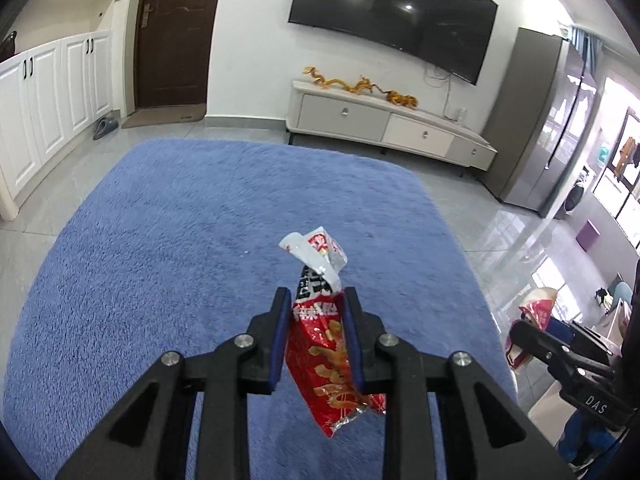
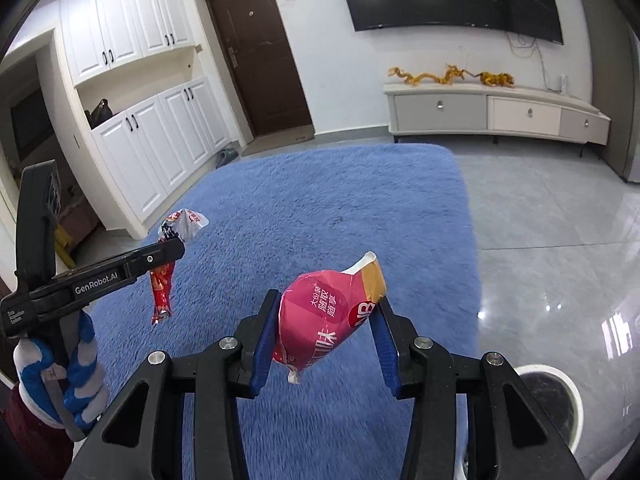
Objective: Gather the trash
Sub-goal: 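Carry the pink and red chip bags over the trash bin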
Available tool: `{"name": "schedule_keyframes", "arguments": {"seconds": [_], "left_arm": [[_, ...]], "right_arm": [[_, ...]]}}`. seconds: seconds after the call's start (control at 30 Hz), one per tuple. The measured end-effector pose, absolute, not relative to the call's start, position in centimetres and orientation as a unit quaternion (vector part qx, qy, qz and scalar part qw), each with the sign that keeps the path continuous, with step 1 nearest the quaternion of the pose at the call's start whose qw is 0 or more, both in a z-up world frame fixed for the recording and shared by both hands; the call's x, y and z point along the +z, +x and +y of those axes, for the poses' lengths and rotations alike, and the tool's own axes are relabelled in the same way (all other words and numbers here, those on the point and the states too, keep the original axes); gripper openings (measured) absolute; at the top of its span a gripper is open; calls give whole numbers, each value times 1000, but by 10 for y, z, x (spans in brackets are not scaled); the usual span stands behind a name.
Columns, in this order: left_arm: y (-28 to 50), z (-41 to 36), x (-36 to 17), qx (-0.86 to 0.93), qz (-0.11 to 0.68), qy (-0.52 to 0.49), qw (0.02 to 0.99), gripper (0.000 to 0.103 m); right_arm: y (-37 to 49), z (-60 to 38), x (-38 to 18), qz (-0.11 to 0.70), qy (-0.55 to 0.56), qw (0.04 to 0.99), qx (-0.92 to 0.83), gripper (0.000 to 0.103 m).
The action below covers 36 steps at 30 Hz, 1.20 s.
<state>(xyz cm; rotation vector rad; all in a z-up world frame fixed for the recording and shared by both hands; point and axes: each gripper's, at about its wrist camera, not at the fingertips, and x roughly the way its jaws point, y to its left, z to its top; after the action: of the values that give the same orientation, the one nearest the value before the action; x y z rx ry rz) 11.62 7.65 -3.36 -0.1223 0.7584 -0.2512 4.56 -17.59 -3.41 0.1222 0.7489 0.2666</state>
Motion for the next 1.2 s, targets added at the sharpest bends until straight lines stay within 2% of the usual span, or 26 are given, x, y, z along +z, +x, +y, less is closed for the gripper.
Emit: {"name": "schedule_keyframes", "arguments": {"seconds": [0.33, 0.7, 1.2], "left_arm": [[95, 46, -17, -150, 360, -47, 920, 24], [81, -20, -13, -187, 361, 5, 914, 24], [78, -153, -41, -281, 400, 86, 868, 24]], "right_arm": [[-9, -235, -31, 357, 84, 927, 75, 44], [-46, -288, -28, 338, 109, 934, 24, 44], [-77, -389, -79, 365, 177, 911, -65, 44]]}}
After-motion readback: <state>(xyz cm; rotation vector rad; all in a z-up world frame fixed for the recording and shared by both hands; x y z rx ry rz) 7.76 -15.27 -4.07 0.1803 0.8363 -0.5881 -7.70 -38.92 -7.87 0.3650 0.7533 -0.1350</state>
